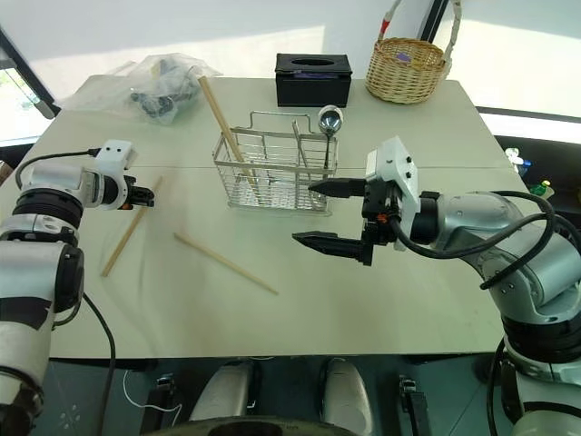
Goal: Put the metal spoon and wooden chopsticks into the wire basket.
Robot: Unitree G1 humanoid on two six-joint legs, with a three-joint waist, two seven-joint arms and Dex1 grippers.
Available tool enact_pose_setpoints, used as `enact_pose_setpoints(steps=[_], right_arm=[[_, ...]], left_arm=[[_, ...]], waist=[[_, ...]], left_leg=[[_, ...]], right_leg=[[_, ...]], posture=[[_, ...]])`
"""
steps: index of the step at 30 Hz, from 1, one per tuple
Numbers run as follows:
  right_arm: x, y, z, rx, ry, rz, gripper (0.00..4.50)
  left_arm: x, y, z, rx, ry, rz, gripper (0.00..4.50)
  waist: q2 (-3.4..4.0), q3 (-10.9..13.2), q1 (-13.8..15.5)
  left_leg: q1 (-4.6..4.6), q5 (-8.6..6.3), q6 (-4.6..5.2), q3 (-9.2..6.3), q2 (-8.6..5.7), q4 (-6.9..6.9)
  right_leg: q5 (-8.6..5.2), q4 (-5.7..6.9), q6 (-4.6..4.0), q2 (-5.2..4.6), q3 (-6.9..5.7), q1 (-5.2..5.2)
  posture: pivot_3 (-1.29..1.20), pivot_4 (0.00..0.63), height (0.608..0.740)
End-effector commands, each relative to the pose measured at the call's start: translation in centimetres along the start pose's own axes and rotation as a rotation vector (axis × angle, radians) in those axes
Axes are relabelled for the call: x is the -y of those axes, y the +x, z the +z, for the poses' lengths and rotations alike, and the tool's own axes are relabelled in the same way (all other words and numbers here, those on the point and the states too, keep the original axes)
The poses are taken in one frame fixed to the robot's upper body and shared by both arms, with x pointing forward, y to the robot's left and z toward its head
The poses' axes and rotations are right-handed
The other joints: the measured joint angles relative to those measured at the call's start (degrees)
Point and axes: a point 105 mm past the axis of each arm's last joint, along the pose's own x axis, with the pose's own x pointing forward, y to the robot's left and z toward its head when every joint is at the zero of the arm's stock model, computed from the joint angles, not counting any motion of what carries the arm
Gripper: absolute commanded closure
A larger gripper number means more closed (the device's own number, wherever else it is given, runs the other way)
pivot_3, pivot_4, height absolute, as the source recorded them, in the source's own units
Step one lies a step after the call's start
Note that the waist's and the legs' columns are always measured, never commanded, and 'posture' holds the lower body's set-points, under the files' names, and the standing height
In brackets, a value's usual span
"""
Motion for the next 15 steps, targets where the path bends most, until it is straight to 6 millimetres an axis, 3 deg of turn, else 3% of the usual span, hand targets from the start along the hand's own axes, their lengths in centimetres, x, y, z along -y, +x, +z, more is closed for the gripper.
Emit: enact_pose_setpoints(steps=[1,4,7,10,13,15], right_arm=[[0.1,-0.2,1.1,0.032,-0.043,-0.008,0.0],[0.1,-0.3,1.2,0.03,-0.042,-0.01,0.0],[0.1,-0.3,1.3,0.029,-0.036,-0.012,0.0],[0.1,-0.5,1.3,0.028,-0.028,-0.018,0.0],[0.0,-0.5,1.2,0.022,-0.021,-0.024,0.0],[0.0,-0.5,1.1,0.019,-0.02,-0.028,0.0]], left_arm=[[-1.9,-2.2,3.5,0.193,-0.044,0.055,4.45],[-2.5,-5.1,8.0,0.446,-0.039,0.074,4.45],[-1.2,-10.2,13.2,0.795,-0.068,-0.026,4.45],[0.1,-14.7,16.1,1.03,-0.143,-0.113,4.45],[3.9,-21.1,19.6,1.334,-0.195,-0.286,4.45],[5.8,-22.4,20.5,1.399,-0.209,-0.354,4.45]], waist=[[-0.06,0.04,-0.01],[-0.26,0.14,0.06],[-0.33,0.14,0.33],[-0.32,0.13,0.23],[-0.35,0.15,0.42],[-0.37,0.14,0.51]], left_leg=[[-0.01,0.0,0.0,0.0,0.0,0.0],[-0.06,0.0,0.0,-0.01,0.01,0.0],[-0.1,0.01,-0.02,-0.02,0.01,0.0],[-0.11,0.01,-0.03,-0.02,-0.01,0.02],[-0.07,0.01,-0.03,-0.03,-0.05,0.07],[-0.08,0.01,-0.03,-0.06,-0.06,0.15]], right_leg=[[0.0,0.03,0.0,0.0,0.0,-0.02],[0.01,0.04,0.0,0.0,0.0,-0.06],[0.02,0.02,0.01,-0.04,-0.01,-0.03],[0.11,-0.05,0.14,-0.09,-0.01,0.09],[0.15,-0.06,0.21,-0.13,-0.02,0.19],[0.16,-0.08,0.24,-0.13,-0.05,0.25]], posture=[[0.0,0.15,0.706],[0.0,0.15,0.706],[0.0,0.15,0.706],[0.0,0.15,0.706],[0.0,0.15,0.706],[0.0,0.15,0.706]])
